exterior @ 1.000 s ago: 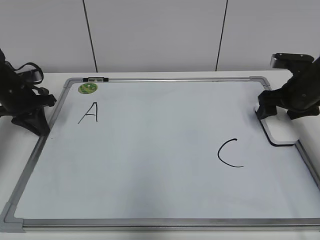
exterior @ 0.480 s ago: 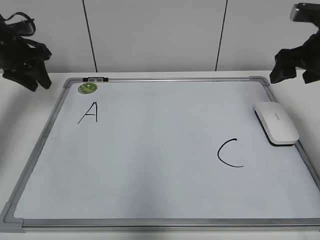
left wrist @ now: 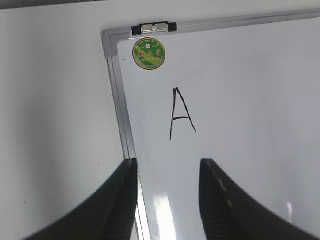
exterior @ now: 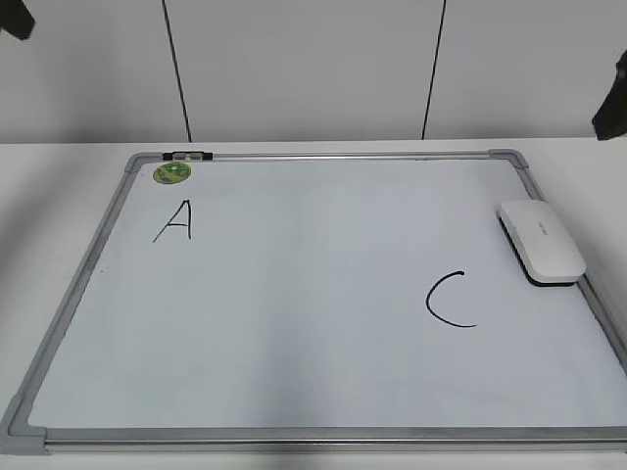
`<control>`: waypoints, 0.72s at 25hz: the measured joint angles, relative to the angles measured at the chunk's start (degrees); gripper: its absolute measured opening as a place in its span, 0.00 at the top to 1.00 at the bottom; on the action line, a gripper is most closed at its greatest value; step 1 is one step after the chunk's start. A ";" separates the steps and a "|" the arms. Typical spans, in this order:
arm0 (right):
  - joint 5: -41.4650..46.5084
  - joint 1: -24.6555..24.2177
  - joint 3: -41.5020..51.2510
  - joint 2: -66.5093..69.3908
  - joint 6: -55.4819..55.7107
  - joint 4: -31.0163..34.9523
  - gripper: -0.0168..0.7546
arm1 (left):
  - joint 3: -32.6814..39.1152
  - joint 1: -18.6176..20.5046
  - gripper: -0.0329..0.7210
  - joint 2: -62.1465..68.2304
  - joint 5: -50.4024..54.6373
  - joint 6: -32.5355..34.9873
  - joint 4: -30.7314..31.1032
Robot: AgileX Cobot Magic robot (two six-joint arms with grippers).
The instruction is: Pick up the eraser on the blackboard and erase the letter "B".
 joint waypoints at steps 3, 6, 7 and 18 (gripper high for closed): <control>1.31 0.00 0.00 -3.54 0.00 0.00 0.21 | 5.53 -0.72 0.54 -8.57 0.38 -0.13 1.73; 3.03 0.00 0.00 -6.80 0.00 0.00 0.21 | 12.15 -1.03 0.54 -17.13 0.73 -0.22 3.57; 3.58 0.00 0.00 -7.78 0.00 0.00 0.21 | 14.60 -1.03 0.54 -20.01 0.88 -0.22 4.33; 10.95 0.00 2.55 -22.96 0.00 1.01 0.21 | 36.97 -1.03 0.54 -46.50 1.27 -2.28 6.49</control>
